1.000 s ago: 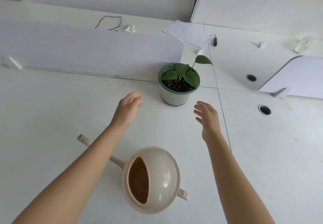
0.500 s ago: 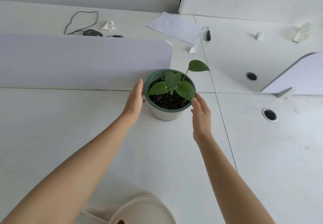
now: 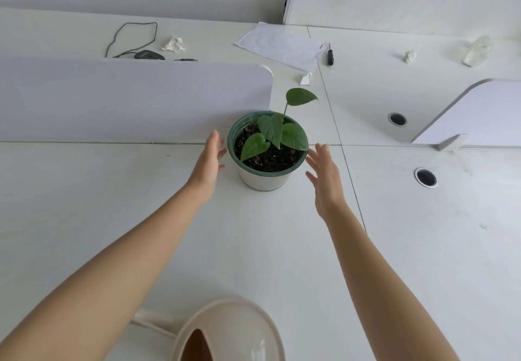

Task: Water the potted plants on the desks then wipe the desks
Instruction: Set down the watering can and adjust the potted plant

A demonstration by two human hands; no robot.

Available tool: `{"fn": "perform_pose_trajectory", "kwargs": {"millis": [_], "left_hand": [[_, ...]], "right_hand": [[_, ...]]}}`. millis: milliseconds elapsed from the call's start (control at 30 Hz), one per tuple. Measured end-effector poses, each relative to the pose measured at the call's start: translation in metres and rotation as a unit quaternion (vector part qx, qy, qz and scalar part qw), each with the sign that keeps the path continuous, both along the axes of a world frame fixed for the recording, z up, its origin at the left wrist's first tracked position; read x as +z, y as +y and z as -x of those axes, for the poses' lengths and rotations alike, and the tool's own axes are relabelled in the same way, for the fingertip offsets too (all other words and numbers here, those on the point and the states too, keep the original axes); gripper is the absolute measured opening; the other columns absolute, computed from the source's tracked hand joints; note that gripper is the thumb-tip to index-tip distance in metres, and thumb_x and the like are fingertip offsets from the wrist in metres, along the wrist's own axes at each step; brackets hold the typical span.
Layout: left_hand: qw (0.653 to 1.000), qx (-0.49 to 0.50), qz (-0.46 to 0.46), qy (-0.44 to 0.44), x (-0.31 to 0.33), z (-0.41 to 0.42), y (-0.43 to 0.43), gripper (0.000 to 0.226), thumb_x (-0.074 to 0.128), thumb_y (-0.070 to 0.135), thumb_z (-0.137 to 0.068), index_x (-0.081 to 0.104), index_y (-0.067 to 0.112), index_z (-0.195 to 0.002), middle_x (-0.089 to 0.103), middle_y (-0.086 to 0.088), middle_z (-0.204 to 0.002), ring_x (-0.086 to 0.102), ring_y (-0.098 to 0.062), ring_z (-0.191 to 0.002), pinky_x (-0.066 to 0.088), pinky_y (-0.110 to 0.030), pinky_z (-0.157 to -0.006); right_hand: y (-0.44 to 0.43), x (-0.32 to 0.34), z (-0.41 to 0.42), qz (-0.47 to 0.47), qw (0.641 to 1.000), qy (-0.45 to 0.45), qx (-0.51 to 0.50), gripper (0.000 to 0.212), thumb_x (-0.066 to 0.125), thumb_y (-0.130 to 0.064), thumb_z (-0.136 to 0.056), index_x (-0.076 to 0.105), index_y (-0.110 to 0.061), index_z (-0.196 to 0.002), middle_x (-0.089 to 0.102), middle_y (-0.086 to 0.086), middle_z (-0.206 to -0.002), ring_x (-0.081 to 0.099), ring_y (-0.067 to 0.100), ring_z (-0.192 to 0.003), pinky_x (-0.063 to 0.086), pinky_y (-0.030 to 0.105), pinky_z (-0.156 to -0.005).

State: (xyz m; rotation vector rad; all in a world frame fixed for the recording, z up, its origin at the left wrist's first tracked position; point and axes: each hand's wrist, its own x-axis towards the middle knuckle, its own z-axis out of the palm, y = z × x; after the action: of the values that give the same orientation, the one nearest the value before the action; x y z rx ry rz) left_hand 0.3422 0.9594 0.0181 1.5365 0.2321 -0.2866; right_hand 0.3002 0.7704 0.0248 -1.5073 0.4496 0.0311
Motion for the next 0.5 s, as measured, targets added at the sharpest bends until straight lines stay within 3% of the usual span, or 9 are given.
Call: {"fn": "perform_pose_trajectory", "kwargs": {"millis": [100, 233, 333, 400, 500], "left_hand": [[0.999, -0.029, -0.002, 0.014, 0.012, -0.009, -0.012, 0.059, 0.004, 0.048, -0.096, 0.018, 0.02, -0.147, 0.034, 0.007, -0.145, 0.03, -0.011, -0.133, 0.026, -0.037, -0.108], [0.999, -0.044, -0.006, -0.006, 0.018, 0.006, -0.032, 0.057, -0.003, 0.045, -0.096, 0.014, 0.025, -0.147, 0.031, 0.02, -0.127, 0.029, -0.001, -0.118, 0.027, -0.032, -0.103], [0.999, -0.051, -0.003, -0.019, 0.012, 0.018, -0.037, 0.056, -0.004, 0.045, -0.096, 0.01, 0.027, -0.147, 0.026, 0.017, -0.144, 0.024, -0.001, -0.128, 0.019, -0.035, -0.112], [0.998, -0.059, -0.025, -0.023, 0.005, 0.015, -0.03, 0.057, -0.002, 0.048, -0.095, 0.017, 0.029, -0.146, 0.025, 0.009, -0.153, 0.021, -0.009, -0.139, 0.015, -0.04, -0.117], [0.998, -0.044, -0.043, -0.016, 0.004, -0.001, -0.02, 0.061, -0.001, 0.05, -0.095, 0.026, 0.026, -0.143, 0.031, 0.005, -0.151, 0.027, -0.013, -0.139, 0.019, -0.039, -0.111]], "right_hand": [[0.01, 0.003, 0.005, -0.007, 1.0, -0.009, 0.016, 0.05, 0.024, -0.043, -0.098, 0.046, -0.017, -0.134, 0.049, -0.003, -0.138, 0.042, 0.011, -0.126, 0.03, 0.028, -0.104], [0.007, 0.009, -0.009, -0.031, 0.999, 0.011, 0.021, 0.052, 0.021, -0.046, -0.097, 0.052, -0.02, -0.128, 0.049, -0.005, -0.138, 0.039, 0.011, -0.129, 0.025, 0.032, -0.111], [-0.002, 0.015, -0.02, -0.057, 0.998, 0.018, 0.013, 0.05, 0.019, -0.048, -0.096, 0.06, -0.022, -0.108, 0.057, -0.003, -0.122, 0.044, 0.012, -0.12, 0.024, 0.039, -0.114], [-0.007, 0.009, -0.023, -0.064, 0.998, 0.016, -0.009, 0.055, 0.02, -0.049, -0.096, 0.05, -0.014, -0.127, 0.054, -0.004, -0.124, 0.043, 0.012, -0.121, 0.024, 0.037, -0.114], [-0.003, -0.005, -0.015, -0.071, 0.997, 0.02, -0.035, 0.064, 0.024, -0.055, -0.091, 0.034, -0.018, -0.142, 0.041, -0.006, -0.145, 0.034, 0.011, -0.135, 0.023, 0.035, -0.113]]}}
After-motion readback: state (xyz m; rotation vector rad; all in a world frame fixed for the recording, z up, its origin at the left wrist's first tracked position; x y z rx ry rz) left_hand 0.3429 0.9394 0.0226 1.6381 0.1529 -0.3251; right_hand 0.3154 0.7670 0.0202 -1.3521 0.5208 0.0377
